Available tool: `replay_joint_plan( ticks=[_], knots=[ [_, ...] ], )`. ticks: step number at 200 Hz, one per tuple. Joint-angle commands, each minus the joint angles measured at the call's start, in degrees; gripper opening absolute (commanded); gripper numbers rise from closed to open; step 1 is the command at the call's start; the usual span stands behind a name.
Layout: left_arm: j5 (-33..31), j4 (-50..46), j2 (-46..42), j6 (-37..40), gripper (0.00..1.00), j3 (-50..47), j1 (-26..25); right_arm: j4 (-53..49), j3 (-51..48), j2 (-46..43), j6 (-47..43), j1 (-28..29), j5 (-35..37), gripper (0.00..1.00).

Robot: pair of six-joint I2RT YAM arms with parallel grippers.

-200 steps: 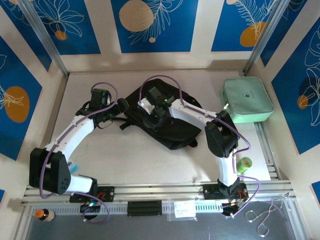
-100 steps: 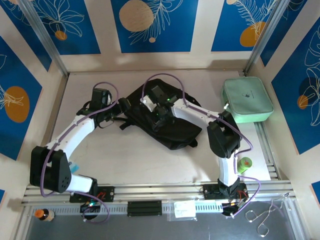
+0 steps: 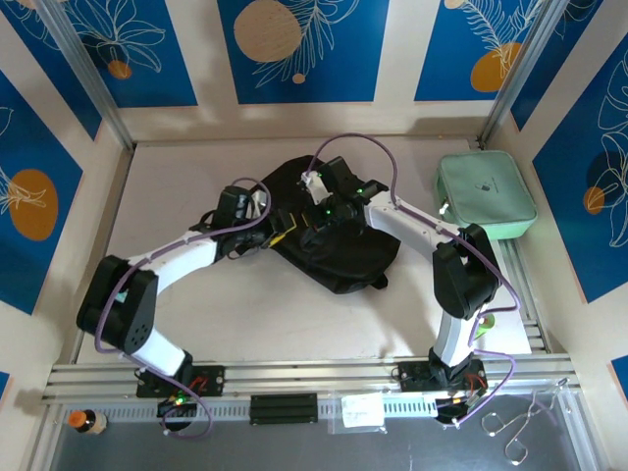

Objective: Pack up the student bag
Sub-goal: Zip the student bag at the top-center of the table.

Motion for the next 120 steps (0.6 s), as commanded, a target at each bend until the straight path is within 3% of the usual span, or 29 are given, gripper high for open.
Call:
replay_joint_plan(
  ticks=[1,25,56,80,120],
  knots=[
    [2.14,4.05,3.20,-3.81,0.46,2.79,-1.14,2.11,-0.92,-2.80,1.93,-0.35,-3.25,0.00],
    [0.39,-0.88,5.92,-3.08,0.35,5.59,-1.77,2.72,-1.49,-3.10,2.67,-0.78,-3.78,0.00],
    [-2.26,-3.27,6.73,-2.55,0.00,5.95,-1.73,2.66,-1.52,-2.57,3.87,-1.60,-0.35,0.00],
    [-4.78,-6.58,6.11,-0.70,0.00,5.93,-1.47,1.55,0.12,-0.90,5.86,-5.02,6.58,0.00],
    [-6.88,-9.42,5.09,1.53,0.00,5.25,-0.94,-1.01,6.49,5.07,12.55,-16.15,5.61,0.00]
  ],
)
